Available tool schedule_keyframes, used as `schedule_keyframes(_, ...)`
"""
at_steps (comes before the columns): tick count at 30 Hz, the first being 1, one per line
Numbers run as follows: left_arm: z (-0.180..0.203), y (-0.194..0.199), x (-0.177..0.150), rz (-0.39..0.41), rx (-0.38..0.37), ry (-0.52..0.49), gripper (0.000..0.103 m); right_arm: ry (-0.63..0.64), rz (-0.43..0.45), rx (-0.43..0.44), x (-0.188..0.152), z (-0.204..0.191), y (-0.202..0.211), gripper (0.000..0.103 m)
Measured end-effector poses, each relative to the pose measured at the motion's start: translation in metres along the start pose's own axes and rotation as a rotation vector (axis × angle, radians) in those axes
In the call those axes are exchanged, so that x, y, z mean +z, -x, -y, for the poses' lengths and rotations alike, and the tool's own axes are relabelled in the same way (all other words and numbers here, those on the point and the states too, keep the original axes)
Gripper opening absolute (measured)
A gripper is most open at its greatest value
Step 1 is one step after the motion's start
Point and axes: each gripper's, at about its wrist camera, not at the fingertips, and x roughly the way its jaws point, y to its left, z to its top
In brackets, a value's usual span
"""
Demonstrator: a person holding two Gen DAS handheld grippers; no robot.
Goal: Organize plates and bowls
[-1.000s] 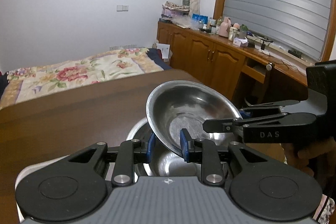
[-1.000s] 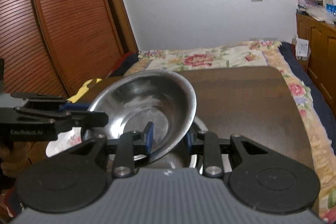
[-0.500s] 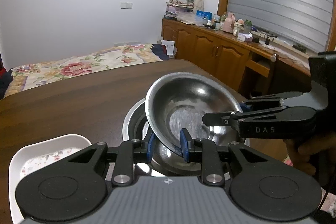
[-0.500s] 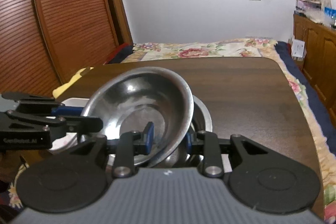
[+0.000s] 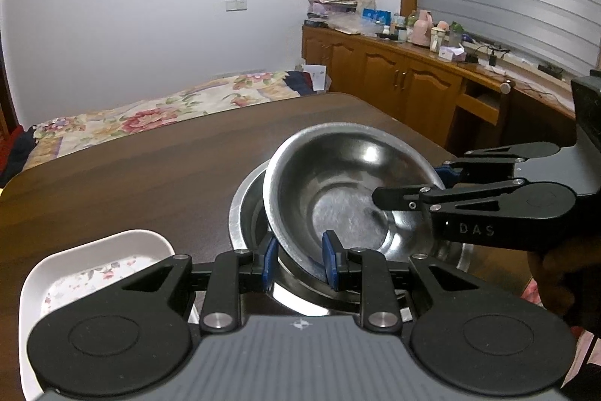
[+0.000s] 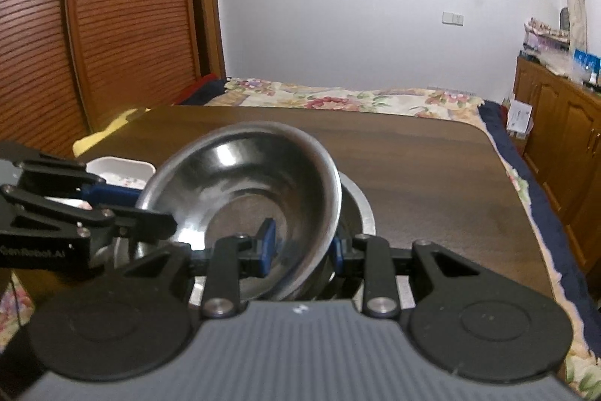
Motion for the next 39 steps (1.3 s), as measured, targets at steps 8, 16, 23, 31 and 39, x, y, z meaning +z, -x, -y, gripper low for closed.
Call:
schedule_keyframes(8, 0.001, -0.001, -0.001, 0.01, 0.013, 0.003, 0.027, 0.012, 0.023, -0.018, 0.0, 0.003, -0.001, 0.032)
schedule_keyframes(16, -0.001, -0.001, -0.004, 0.02, 0.022, 0.013, 0.027, -0.001, 0.036, -0.01, -0.001, 0.005, -0.002, 0.032)
schedule_keyframes(23, 0.002, -0.001, -0.004, 0.02, 0.027, 0.015, 0.027, 0.016, 0.05, -0.005, 0.0, 0.005, 0.0, 0.032)
schedule_keyframes(31, 0.002, 0.0, -0.004, 0.023, 0.031, 0.019, 0.027, 0.02, 0.067, -0.01, 0.005, 0.005, 0.002, 0.032)
schedule_keyframes(39, 0.0, 0.008, 0.001, 0.065, 0.075, 0.043, 0.049, -0.012, 0.106, -0.009, 0.009, 0.01, 0.014, 0.033)
